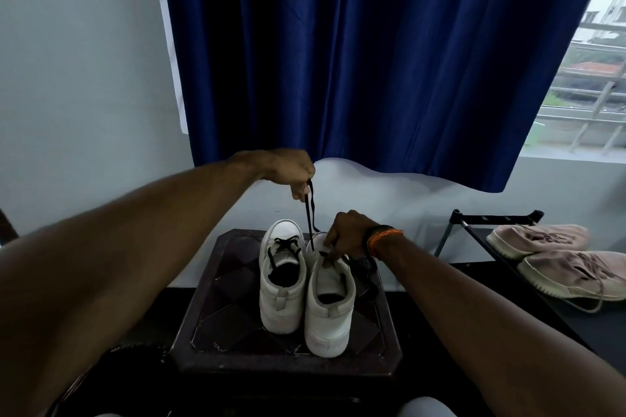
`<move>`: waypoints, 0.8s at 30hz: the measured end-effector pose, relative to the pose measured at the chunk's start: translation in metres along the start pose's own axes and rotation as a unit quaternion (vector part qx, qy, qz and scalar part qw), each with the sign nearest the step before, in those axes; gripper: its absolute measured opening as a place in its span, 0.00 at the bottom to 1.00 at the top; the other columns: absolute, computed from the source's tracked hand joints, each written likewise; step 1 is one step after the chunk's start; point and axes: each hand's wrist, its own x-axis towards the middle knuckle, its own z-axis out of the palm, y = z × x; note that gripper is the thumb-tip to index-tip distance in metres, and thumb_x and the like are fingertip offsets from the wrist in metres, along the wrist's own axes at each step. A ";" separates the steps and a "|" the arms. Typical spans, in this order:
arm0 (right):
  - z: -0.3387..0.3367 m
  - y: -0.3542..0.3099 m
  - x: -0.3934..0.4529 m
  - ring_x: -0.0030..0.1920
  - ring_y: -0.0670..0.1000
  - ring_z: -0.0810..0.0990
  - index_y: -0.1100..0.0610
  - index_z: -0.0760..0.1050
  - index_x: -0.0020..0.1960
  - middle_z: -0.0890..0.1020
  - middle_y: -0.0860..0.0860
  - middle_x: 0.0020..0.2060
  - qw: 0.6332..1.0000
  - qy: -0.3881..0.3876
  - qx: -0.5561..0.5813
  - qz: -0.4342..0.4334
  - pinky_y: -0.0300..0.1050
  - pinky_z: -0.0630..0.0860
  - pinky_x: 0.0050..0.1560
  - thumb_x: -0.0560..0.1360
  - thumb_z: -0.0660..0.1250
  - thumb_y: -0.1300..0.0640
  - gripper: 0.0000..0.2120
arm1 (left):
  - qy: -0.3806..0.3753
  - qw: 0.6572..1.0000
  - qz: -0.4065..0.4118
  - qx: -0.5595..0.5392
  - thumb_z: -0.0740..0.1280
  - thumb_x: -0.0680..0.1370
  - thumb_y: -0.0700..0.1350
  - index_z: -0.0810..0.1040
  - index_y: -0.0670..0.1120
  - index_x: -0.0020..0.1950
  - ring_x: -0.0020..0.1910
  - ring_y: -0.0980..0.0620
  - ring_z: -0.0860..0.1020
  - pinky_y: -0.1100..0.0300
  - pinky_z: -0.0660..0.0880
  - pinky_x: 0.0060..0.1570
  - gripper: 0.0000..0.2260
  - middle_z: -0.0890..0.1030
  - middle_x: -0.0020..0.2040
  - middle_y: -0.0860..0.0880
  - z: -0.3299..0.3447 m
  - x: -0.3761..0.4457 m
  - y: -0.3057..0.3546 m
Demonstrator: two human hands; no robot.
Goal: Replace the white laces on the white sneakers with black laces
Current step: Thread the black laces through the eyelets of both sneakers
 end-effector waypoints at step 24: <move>-0.140 -0.020 -0.041 0.37 0.50 0.84 0.65 0.80 0.51 0.85 0.60 0.46 0.764 0.194 0.613 0.053 0.37 0.81 0.35 0.77 0.69 0.69 0.04 | 0.275 0.941 0.192 0.040 0.80 0.68 0.37 0.70 0.51 0.50 0.37 0.53 0.76 0.51 0.81 0.40 0.22 0.71 0.50 0.53 0.002 -0.015 0.025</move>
